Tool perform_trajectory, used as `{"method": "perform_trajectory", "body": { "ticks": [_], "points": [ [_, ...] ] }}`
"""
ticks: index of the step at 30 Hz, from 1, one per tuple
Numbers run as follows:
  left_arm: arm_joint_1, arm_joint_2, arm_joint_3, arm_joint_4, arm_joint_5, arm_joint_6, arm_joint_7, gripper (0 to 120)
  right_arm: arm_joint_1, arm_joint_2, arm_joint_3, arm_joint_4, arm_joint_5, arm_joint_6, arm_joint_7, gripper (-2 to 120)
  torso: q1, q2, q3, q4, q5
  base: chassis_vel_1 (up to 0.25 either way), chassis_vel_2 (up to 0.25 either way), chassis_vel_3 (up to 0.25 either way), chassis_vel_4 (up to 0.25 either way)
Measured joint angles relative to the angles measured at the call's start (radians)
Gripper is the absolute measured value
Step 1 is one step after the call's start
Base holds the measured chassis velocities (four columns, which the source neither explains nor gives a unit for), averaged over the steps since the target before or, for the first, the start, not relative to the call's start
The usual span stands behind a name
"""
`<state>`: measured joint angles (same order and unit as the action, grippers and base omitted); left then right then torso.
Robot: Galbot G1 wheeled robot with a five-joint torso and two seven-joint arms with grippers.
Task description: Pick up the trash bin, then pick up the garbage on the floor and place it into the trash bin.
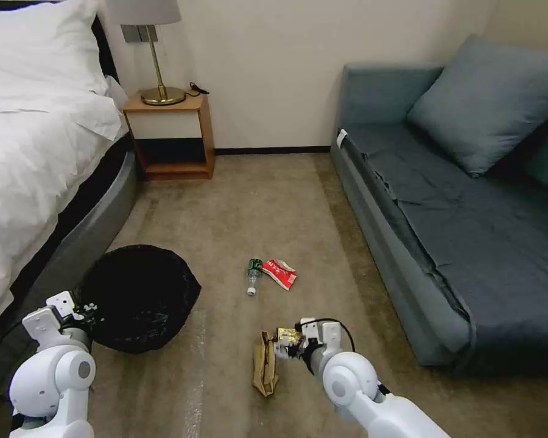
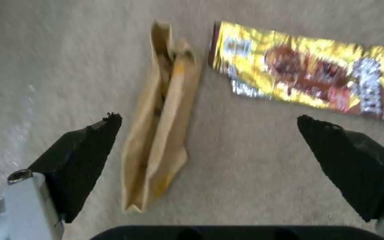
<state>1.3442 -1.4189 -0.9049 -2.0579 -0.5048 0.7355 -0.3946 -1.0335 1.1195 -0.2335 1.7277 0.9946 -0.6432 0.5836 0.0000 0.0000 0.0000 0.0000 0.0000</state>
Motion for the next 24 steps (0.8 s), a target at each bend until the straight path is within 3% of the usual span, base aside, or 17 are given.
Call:
{"method": "perform_trajectory", "body": {
  "ticks": [24],
  "points": [
    [-0.014, -0.002, -0.005, 0.037, 0.023, -0.006, 0.005, 2, 0.121, 0.132, -0.182, -0.293, -0.034, 0.073, -0.039, 98, 0.0, 0.0, 0.0, 0.0, -0.0001, 0.0, 0.0, 0.0, 0.0]
  ]
}}
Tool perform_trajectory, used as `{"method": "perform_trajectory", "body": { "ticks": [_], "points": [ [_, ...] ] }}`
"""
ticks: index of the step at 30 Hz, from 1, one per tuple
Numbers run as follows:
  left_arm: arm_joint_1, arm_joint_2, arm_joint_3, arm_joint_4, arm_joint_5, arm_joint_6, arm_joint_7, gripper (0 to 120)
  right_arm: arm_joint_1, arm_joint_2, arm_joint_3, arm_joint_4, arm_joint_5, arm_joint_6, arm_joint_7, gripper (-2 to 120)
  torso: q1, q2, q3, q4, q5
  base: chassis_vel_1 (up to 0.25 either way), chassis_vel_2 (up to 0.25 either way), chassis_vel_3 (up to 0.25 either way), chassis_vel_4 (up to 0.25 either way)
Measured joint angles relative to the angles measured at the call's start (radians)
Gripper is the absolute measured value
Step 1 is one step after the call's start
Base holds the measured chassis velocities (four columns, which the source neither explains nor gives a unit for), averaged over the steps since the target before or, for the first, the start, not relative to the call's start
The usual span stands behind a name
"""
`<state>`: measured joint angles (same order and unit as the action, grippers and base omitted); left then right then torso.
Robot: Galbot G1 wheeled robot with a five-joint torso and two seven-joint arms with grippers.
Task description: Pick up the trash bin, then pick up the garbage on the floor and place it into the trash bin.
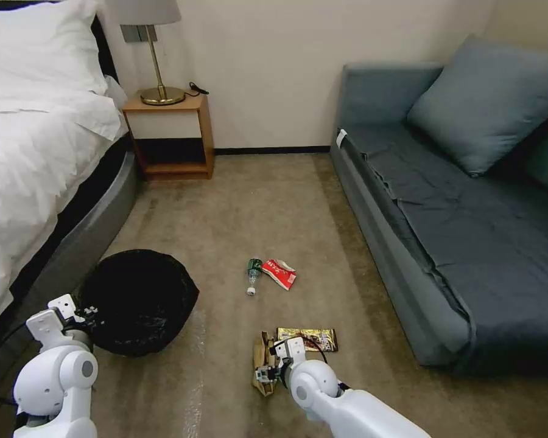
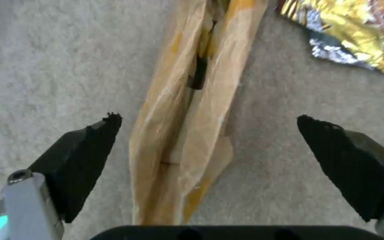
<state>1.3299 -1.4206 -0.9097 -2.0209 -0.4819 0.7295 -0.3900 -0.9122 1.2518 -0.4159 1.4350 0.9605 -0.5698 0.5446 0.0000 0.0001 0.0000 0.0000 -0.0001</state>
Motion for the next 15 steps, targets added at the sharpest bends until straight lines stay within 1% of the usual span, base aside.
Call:
{"method": "perform_trajectory", "body": {
  "ticks": [1, 3, 4, 5, 7, 8, 9, 10, 11, 12, 15],
  "points": [
    [0.0, 0.001, 0.0, 0.001, 0.0, 0.0, 0.0, 2, 0.001, 0.006, -0.003, -0.011, -0.012, 0.009, -0.005, 96, 0.0, 0.0, 0.0, 0.0, 0.0, 0.0, 0.0, 0.0, 0.0],
    [-0.002, 0.002, -0.001, 0.002, 0.001, -0.001, 0.001, 2, 0.001, 0.013, -0.005, -0.026, -0.028, 0.025, -0.013, 88, 0.0, 0.0, 0.0, 0.0, 0.0, 0.0, 0.0, 0.0, 0.0],
    [-0.002, 0.002, -0.001, 0.002, 0.001, -0.001, 0.001, 2, 0.001, 0.013, -0.005, -0.026, -0.028, 0.025, -0.013, 88, 0.0, 0.0, 0.0, 0.0, 0.0, 0.0, 0.0, 0.0, 0.0],
    [-0.002, 0.002, -0.001, 0.002, 0.001, -0.002, 0.001, 2, 0.001, 0.015, -0.005, -0.029, -0.032, 0.03, -0.014, 85, 0.0, 0.0, 0.0, 0.0, 0.0, 0.0, 0.0, 0.0, 0.0],
    [-0.002, 0.002, -0.001, 0.003, 0.002, -0.004, 0.001, 2, -0.001, 0.017, -0.007, -0.034, -0.043, 0.04, -0.017, 75, 0.0, 0.0, 0.0, 0.0, 0.0, 0.0, 0.0, 0.0, 0.0],
    [-0.002, 0.002, -0.001, 0.003, 0.002, -0.004, 0.001, 2, -0.001, 0.017, -0.007, -0.034, -0.043, 0.04, -0.017, 75, 0.0, 0.0, 0.0, 0.0, 0.0, 0.0, 0.0, 0.0, 0.0],
    [-0.001, 0.002, -0.002, 0.003, 0.003, -0.005, 0.001, 2, -0.002, 0.018, -0.008, -0.036, -0.045, 0.043, -0.017, 71, 0.0, 0.0, 0.0, 0.0, 0.0, 0.0, 0.0, 0.0, 0.0],
    [-0.001, 0.002, -0.002, 0.004, 0.003, -0.005, 0.001, 2, -0.003, 0.019, -0.009, -0.038, -0.049, 0.046, -0.018, 64, 0.0, 0.0, 0.0, 0.0, 0.0, 0.0, 0.0, 0.0, 0.0],
    [-0.001, 0.002, -0.002, 0.004, 0.003, -0.005, 0.001, 2, -0.003, 0.019, -0.009, -0.038, -0.049, 0.046, -0.018, 64, 0.0, 0.0, 0.0, 0.0, 0.0, 0.0, 0.0, 0.0, 0.0],
    [0.0, 0.003, -0.003, 0.003, 0.003, -0.006, 0.002, 2, -0.004, 0.019, -0.01, -0.04, -0.054, 0.05, -0.02, 58, 0.0, 0.0, 0.0, 0.0, 0.0, 0.0, 0.0, 0.0, 0.0],
    [0.001, 0.004, -0.005, 0.004, 0.004, -0.007, 0.002, 2, -0.007, 0.02, -0.013, -0.042, -0.062, 0.056, -0.024, 45, 0.0, 0.0, 0.0, 0.0, 0.0, 0.0, 0.0, 0.0, 0.0]
  ]
}}
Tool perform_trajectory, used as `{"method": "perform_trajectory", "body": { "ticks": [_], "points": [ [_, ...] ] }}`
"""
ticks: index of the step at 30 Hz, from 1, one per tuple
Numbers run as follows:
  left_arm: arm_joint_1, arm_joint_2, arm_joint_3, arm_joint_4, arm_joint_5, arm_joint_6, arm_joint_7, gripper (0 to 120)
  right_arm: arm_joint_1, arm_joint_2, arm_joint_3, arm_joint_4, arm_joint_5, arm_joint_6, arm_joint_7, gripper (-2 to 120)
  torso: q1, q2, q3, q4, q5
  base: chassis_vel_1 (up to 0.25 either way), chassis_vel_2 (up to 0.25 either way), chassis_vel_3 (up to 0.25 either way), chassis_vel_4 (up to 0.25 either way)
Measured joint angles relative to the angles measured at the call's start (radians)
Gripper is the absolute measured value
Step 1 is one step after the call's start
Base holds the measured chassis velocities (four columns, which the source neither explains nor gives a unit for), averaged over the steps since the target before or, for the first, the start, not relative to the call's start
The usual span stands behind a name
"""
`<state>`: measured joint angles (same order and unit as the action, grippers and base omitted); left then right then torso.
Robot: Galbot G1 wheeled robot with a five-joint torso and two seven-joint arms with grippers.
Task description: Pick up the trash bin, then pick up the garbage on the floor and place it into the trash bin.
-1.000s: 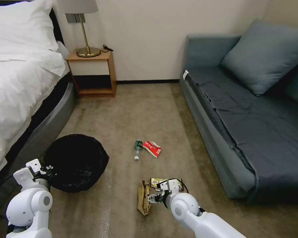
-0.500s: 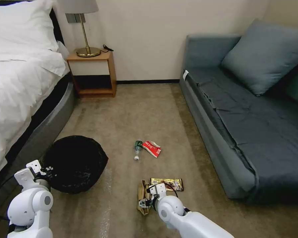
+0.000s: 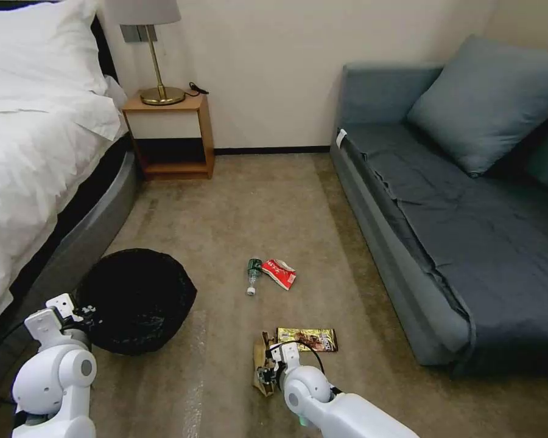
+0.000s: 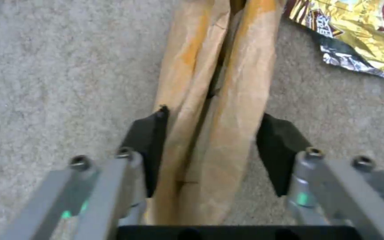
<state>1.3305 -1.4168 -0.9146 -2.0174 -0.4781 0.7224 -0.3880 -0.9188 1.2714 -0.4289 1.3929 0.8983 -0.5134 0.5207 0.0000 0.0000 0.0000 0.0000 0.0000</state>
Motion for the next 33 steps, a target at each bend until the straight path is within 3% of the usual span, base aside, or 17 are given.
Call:
{"method": "perform_trajectory", "body": {
  "ticks": [13, 20, 25, 29, 33],
  "points": [
    [0.002, -0.003, 0.0, 0.001, 0.006, -0.004, 0.002, 2, -0.005, -0.02, 0.0, 0.024, -0.018, 0.029, -0.012, 1, 0.0, 0.0, 0.0, 0.0, 0.0001, 0.0, 0.0, 0.0, 0.0],
    [0.002, -0.003, 0.001, 0.001, 0.006, -0.004, 0.002, 2, -0.003, -0.077, 0.016, 0.094, -0.015, 0.045, -0.013, 0, 0.0, 0.0, 0.0, 0.0, 0.0004, 0.0, 0.0, 0.0, 0.0],
    [0.008, -0.001, 0.008, -0.004, 0.006, -0.004, 0.003, 2, 0.017, -0.207, 0.079, 0.277, 0.021, 0.056, -0.01, 0, 0.0, 0.0, 0.0, -0.0003, 0.0001, 0.0, 0.0, 0.0, 0.0],
    [0.014, -0.002, 0.023, -0.007, 0.005, -0.004, 0.003, 2, 0.063, -0.252, 0.115, 0.416, 0.071, 0.071, -0.004, 0, 0.0, 0.0, 0.0, -0.0003, 0.0002, 0.0, 0.0, 0.0, 0.0],
    [0.021, -0.009, 0.045, -0.012, 0.008, -0.001, 0.003, 2, 0.16, -0.246, 0.112, 0.517, 0.138, 0.083, 0.015, 0, 0.0, 0.0, 0.0, -0.0003, 0.0001, 0.0, 0.0, 0.0, 0.0]
  ]
}}
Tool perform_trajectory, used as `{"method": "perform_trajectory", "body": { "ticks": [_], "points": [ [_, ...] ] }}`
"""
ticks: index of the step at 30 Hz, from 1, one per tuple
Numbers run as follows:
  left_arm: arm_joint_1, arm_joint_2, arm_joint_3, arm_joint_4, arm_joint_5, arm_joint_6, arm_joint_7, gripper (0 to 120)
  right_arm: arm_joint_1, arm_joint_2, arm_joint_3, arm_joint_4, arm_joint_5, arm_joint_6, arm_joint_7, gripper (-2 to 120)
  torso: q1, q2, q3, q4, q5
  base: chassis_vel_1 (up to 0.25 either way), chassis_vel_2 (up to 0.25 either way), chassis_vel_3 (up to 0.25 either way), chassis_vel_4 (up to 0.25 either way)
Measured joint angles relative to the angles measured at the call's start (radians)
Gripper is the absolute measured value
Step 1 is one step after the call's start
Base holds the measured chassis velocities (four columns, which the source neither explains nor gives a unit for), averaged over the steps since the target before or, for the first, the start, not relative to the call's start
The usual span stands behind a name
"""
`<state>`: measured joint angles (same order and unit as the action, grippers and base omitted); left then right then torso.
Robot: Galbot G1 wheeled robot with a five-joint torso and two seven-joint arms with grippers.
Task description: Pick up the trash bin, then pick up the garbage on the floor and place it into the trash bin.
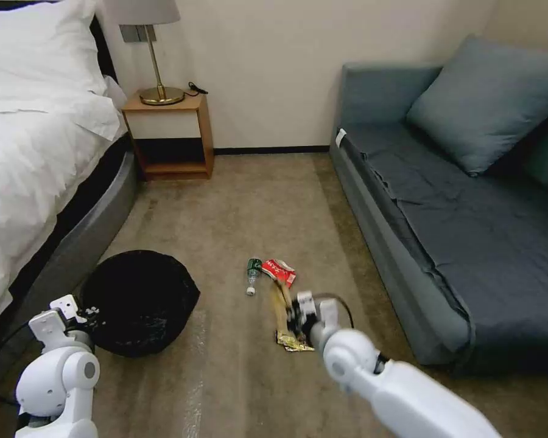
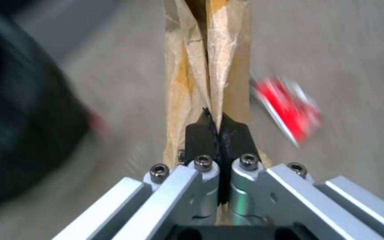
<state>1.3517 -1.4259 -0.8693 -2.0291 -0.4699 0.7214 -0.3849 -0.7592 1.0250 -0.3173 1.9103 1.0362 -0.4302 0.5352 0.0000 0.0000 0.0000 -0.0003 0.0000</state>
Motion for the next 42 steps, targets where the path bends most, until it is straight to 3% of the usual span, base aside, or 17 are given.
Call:
{"method": "perform_trajectory", "body": {
  "ticks": [2, 4, 6, 9, 14, 20, 24, 26, 30, 31, 37, 42],
  "points": [
    [0.001, -0.002, 0.005, 0.0, 0.003, 0.0, 0.0, 2, 0.027, 0.01, -0.01, 0.017, 0.017, 0.002, 0.012, 0, 0.0, 0.0, 0.0, 0.0002, -0.0001, 0.0, 0.0, 0.0, 0.0],
    [0.004, -0.01, 0.019, -0.006, 0.012, 0.002, 0.0, 2, 0.126, 0.083, -0.078, 0.051, 0.088, 0.013, 0.063, 0, 0.0, 0.0, 0.0, 0.0002, -0.0001, 0.0, 0.0, 0.0, 0.0],
    [0.005, -0.012, 0.022, -0.007, 0.014, 0.002, 0.0, 2, 0.143, 0.104, -0.095, 0.051, 0.1, 0.016, 0.073, 0, 0.0, 0.0, 0.0, 0.0003, -0.0001, 0.0, 0.0, 0.0, 0.0],
    [0.007, -0.02, 0.029, -0.014, 0.021, 0.005, 0.001, 2, 0.244, 0.227, -0.244, 0.004, 0.137, 0.049, 0.116, 0, 0.0, 0.0, 0.0, 0.0008, -0.0003, 0.0, 0.0, 0.0, 0.0],
    [0.015, -0.025, 0.025, -0.025, 0.022, 0.006, 0.001, 2, 0.315, 0.305, -0.41, -0.122, 0.105, 0.078, 0.144, 0, 0.0, 0.0, 0.0, 0.0005, -0.0003, 0.0, 0.0, 0.0, 0.0],
    [0.021, -0.028, 0.02, -0.034, 0.021, 0.006, 0.001, 2, 0.333, 0.351, -0.495, -0.219, 0.071, 0.095, 0.163, 0, 0.0, 0.0, 0.0, 0.0003, -0.0003, 0.0, 0.0, 0.0, 0.0],
    [0.025, -0.027, 0.015, -0.04, 0.018, 0.006, 0.001, 2, 0.333, 0.392, -0.528, -0.285, 0.042, 0.112, 0.17, 17, 0.0, 0.0, 0.0, 0.0004, -0.0002, 0.0, 0.0, 0.0, 0.0],
    [0.025, -0.027, 0.013, -0.041, 0.017, 0.006, 0.001, 2, 0.332, 0.399, -0.532, -0.292, 0.04, 0.113, 0.172, 20, 0.0, 0.0, 0.0, 0.0004, -0.0002, 0.0, 0.0, 0.0, 0.0],
    [0.024, -0.023, 0.011, -0.041, 0.014, 0.006, 0.003, 2, 0.328, 0.407, -0.522, -0.272, 0.032, 0.117, 0.177, 45, 0.0, 0.0, 0.0, 0.0004, -0.0001, 0.0, 0.0, 0.0, 0.0],
    [0.024, -0.023, 0.011, -0.041, 0.014, 0.006, 0.003, 2, 0.328, 0.407, -0.522, -0.272, 0.032, 0.117, 0.177, 45, 0.0, 0.0, 0.0, 0.0004, -0.0001, 0.0, 0.0, 0.0, 0.0],
    [0.016, -0.02, 0.011, -0.03, 0.014, 0.006, 0.005, 2, 0.348, 0.359, -0.441, -0.222, 0.003, 0.12, 0.144, 67, 0.0, 0.0, 0.0, 0.0003, 0.0, 0.0, 0.0, 0.0, 0.0],
    [0.01, -0.02, 0.01, -0.025, 0.014, 0.004, 0.009, 2, 0.39, 0.282, -0.37, -0.253, -0.072, 0.151, 0.027, 86, 0.0, 0.0, 0.0, 0.0002, 0.0001, 0.0, 0.0, 0.0, 0.0]
  ]
}}
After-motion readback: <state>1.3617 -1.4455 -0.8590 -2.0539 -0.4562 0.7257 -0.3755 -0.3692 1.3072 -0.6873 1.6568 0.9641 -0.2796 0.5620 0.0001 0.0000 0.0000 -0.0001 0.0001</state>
